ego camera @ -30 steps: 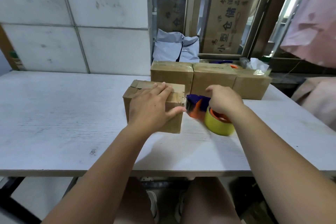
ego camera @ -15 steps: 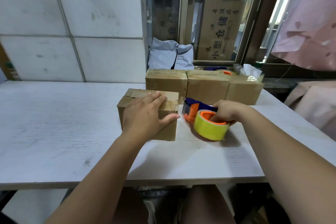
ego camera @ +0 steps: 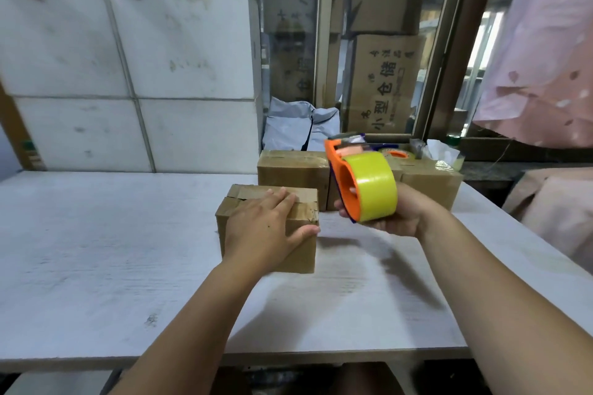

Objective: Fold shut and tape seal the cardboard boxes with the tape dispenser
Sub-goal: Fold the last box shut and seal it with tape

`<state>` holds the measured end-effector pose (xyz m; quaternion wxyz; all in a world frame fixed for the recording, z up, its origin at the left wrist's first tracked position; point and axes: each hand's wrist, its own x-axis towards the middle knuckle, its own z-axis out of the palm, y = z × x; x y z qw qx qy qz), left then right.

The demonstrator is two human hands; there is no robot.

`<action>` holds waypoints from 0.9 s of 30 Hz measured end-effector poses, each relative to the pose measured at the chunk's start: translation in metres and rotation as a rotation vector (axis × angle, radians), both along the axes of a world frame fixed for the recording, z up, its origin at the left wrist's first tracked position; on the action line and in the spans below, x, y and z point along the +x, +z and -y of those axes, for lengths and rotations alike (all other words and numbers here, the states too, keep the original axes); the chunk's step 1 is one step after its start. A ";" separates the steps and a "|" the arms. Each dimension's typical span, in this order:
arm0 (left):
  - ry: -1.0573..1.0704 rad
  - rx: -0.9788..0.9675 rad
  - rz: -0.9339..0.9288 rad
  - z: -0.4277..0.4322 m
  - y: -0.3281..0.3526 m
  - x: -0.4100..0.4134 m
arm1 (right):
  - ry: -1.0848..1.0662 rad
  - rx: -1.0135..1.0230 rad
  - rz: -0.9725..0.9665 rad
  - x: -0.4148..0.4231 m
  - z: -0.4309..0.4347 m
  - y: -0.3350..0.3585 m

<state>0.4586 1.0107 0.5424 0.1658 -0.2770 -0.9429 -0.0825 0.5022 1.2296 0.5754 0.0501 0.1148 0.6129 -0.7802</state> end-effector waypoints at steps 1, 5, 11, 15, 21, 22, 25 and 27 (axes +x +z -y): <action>-0.016 -0.007 0.016 -0.003 0.000 -0.001 | -0.034 0.001 -0.021 -0.003 0.005 0.004; -0.115 0.097 0.087 -0.019 0.008 -0.005 | -0.255 -0.023 -0.098 -0.018 0.020 0.013; -0.265 0.011 0.183 -0.024 0.023 -0.024 | -0.578 0.086 -0.218 -0.038 0.025 0.018; -0.193 0.440 0.348 -0.019 0.027 -0.030 | -0.704 0.219 -0.213 -0.044 0.032 0.015; -0.138 0.946 0.394 -0.028 0.035 -0.020 | -0.748 0.538 -0.286 -0.040 0.054 0.006; -0.157 0.954 0.342 -0.032 0.037 -0.018 | -0.748 0.589 -0.312 -0.039 0.057 0.006; -0.175 0.967 0.200 -0.046 0.044 -0.015 | -0.730 0.691 -0.363 -0.035 0.066 0.009; -0.161 1.005 0.196 -0.054 0.052 -0.017 | -0.702 0.731 -0.377 -0.033 0.068 0.008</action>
